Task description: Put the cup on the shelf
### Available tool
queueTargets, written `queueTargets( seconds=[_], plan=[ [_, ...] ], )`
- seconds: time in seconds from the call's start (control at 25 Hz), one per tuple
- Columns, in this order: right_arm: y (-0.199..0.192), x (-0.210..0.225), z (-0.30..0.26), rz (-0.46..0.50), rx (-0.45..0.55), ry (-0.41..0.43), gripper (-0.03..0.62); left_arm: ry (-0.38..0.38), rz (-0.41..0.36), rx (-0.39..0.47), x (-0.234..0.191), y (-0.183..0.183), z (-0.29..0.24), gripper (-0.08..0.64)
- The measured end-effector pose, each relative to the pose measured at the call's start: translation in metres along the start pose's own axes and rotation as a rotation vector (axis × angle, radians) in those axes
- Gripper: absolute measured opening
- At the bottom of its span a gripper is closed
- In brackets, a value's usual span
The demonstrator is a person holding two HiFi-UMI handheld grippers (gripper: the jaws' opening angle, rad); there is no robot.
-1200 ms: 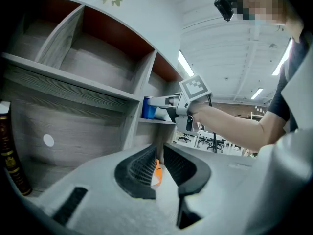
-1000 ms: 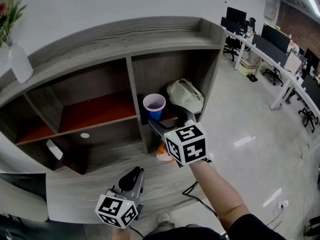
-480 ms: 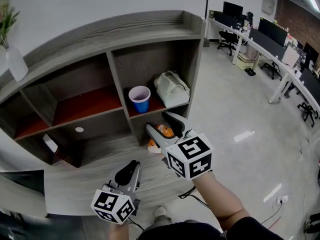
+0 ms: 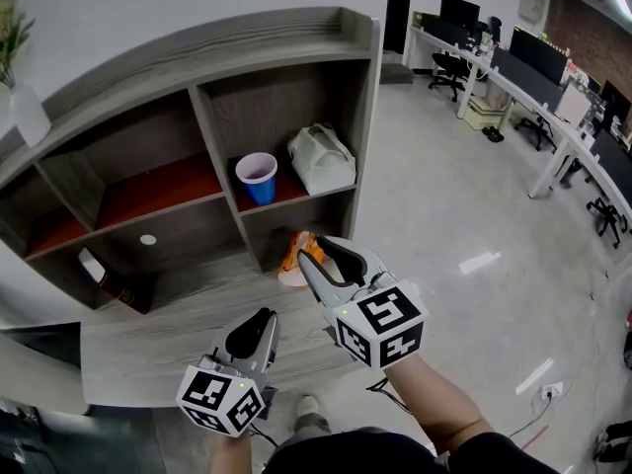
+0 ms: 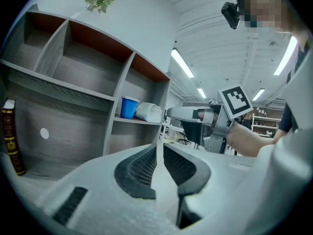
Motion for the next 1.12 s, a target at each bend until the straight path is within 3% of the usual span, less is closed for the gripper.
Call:
queueTargets(
  seconds=[0.8, 1.0, 1.12],
  plan=[
    [-0.069, 0.017, 0.033, -0.033, -0.137, -0.022, 0.067, 0.022, -0.005, -0.022, 0.019, -0.015, -0.013, 0.031],
    [-0.086, 0.014, 0.037, -0.045, -0.167, -0.026, -0.003, 0.024, 0.003, -0.029, 0.022, -0.020, -0.014, 0.031],
    [-0.095, 0.010, 0.041, -0.055, -0.187, -0.015, -0.003, 0.032, 0.015, -0.036, 0.022, -0.026, -0.012, 0.031]
  ],
)
Point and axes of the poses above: the fingertips, and each gripper's own axes: z backward along the fingers, x to its right, y out of its top, the point moved 3 cm from there along z, backward along the fingers, and after that the axes turned 9 degrees about -y, right-handed, at the moved point
